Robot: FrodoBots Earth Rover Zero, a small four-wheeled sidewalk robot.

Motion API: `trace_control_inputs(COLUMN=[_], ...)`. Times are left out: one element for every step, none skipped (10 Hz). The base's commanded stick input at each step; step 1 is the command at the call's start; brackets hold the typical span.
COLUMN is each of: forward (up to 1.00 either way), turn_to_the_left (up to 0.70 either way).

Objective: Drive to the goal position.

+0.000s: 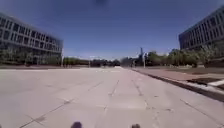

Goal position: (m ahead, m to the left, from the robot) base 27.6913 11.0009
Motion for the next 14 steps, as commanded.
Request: trace_control_inputs(forward=[0.85, 0.85, 0.85, 0.85, 0.85, 0.85, 0.85, 0.85, 0.85, 0.85, 0.85, 0.85, 0.85, 0.85], turn_to_the_left=[0.01, 0.01, 0.01, 0.01, 0.01, 0.01, 0.01, 0.01, 0.01, 0.01, 0.01, 0.01, 0.01, 0.01])
